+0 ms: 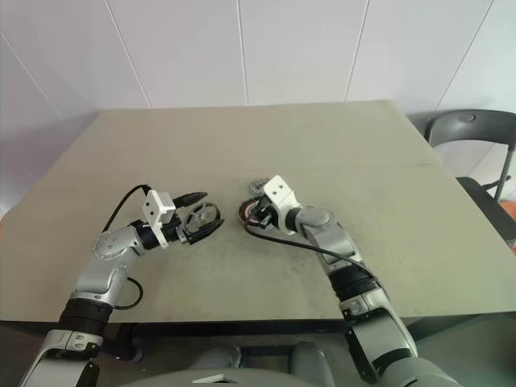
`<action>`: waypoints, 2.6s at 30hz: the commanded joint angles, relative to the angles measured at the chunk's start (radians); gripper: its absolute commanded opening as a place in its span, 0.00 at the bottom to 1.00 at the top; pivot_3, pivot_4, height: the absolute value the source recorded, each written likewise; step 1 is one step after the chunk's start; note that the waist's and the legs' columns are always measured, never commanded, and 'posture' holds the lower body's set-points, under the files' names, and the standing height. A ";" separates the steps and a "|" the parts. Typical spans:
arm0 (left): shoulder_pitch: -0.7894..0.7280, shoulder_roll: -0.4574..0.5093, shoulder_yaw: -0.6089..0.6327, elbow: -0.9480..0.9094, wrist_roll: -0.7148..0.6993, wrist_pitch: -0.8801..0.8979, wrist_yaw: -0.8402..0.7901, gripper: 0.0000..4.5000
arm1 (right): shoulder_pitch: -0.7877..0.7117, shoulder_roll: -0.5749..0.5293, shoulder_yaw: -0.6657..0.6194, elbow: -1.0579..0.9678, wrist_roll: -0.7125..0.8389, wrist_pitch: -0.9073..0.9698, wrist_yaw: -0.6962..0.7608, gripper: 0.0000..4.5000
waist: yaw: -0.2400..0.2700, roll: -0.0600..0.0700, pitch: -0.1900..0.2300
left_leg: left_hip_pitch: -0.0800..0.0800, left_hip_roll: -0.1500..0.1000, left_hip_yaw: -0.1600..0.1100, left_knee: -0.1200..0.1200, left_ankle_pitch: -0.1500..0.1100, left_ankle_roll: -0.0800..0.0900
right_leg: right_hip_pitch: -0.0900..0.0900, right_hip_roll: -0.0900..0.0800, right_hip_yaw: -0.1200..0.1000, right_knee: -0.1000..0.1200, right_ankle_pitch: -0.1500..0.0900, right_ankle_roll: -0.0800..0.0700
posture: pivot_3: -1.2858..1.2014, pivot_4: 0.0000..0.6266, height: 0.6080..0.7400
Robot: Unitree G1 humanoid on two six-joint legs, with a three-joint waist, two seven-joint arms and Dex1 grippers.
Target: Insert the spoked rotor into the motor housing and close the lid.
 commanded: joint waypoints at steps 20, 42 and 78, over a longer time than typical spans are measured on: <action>-0.007 -0.003 0.010 -0.015 -0.002 -0.018 0.000 1.00 | -0.009 0.014 -0.019 -0.028 0.010 -0.002 -0.009 0.15 | 0.000 0.000 0.000 | 0.000 0.000 0.000 0.000 0.000 0.000 | 0.000 0.000 0.000 0.000 0.000 0.000 | 0.52 0.00 1.00; -0.009 0.000 0.009 -0.038 -0.005 0.002 0.006 1.00 | -0.010 0.024 -0.028 -0.026 0.014 -0.020 -0.027 0.72 | 0.000 0.000 0.000 | -0.002 0.000 0.000 0.000 0.000 0.000 | -0.002 0.000 0.000 0.000 0.000 0.000 | 0.52 0.00 1.00; -0.015 0.000 0.007 -0.042 -0.003 0.007 0.009 1.00 | 0.009 0.034 -0.022 0.027 0.015 0.018 -0.018 0.01 | 0.000 0.000 -0.001 | -0.007 0.003 0.000 0.000 0.003 -0.005 | -0.008 0.003 0.000 0.001 0.004 -0.005 | 0.52 0.00 1.00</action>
